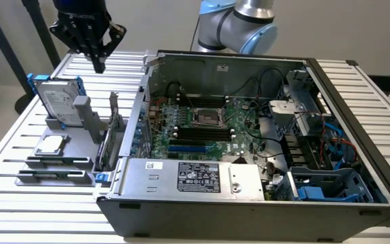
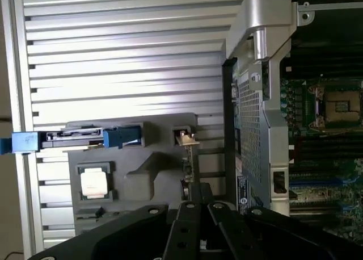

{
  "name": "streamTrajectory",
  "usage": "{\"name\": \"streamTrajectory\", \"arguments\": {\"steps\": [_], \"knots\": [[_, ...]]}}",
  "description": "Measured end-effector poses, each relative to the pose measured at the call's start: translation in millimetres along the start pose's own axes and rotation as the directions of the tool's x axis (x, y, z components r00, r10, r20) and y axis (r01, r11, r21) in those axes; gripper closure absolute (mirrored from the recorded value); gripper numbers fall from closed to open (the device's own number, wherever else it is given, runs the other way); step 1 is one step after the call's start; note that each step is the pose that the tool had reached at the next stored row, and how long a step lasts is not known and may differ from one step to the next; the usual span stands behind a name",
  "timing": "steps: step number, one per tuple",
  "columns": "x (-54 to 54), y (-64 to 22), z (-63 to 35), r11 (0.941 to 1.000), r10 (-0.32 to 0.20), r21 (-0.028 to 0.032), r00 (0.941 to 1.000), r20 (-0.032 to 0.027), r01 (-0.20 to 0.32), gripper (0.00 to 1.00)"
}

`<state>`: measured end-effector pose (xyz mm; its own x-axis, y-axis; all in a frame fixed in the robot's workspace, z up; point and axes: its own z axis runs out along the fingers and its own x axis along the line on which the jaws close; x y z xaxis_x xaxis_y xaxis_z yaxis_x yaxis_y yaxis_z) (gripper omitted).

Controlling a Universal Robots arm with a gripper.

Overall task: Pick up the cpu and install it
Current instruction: 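Reach for the cpu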

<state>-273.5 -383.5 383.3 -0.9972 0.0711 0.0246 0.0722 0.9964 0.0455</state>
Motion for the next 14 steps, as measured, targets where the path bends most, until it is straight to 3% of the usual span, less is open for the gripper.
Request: {"name": "streamTrajectory", "arguments": {"steps": [14], "knots": [[63.3,-2.3,8.7,1.0,0.002,0.0027,0.9994,-0.0351,-0.002,0.89]]}}
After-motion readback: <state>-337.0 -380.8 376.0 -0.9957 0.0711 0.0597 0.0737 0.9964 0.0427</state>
